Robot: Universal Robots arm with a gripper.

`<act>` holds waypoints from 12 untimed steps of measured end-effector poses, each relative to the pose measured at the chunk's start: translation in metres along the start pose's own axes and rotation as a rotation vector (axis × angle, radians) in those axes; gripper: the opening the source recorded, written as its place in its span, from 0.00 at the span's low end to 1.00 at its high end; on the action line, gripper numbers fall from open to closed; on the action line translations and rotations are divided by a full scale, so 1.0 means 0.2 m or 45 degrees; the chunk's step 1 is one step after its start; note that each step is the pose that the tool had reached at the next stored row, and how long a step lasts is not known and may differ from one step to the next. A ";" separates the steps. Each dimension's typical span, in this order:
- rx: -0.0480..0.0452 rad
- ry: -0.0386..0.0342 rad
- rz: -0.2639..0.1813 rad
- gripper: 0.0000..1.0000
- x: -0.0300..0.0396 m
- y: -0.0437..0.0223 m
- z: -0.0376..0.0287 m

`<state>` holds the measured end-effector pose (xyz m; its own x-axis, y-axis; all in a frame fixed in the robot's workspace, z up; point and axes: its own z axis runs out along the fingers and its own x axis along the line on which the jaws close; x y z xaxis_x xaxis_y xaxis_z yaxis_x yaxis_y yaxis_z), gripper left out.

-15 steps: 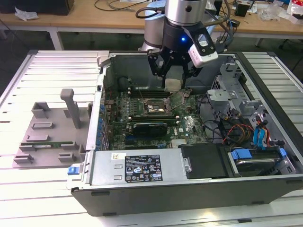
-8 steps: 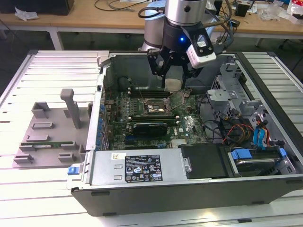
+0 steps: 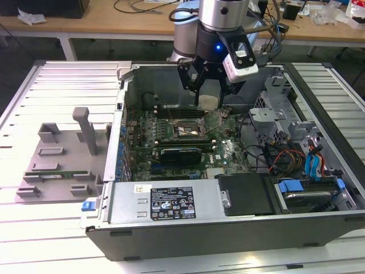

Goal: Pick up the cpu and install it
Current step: 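Place the cpu into insertion slot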

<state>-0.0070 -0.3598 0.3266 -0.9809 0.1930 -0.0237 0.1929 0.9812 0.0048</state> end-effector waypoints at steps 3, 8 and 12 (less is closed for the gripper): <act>0.000 -0.0001 0.016 0.55 0.000 0.000 0.000; 0.001 -0.0003 0.046 0.55 0.000 0.000 0.001; 0.002 -0.0003 0.060 0.55 0.000 0.000 0.002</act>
<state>-0.0070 -0.3598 0.3262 -0.9708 0.2386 -0.0237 0.2386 0.9711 0.0047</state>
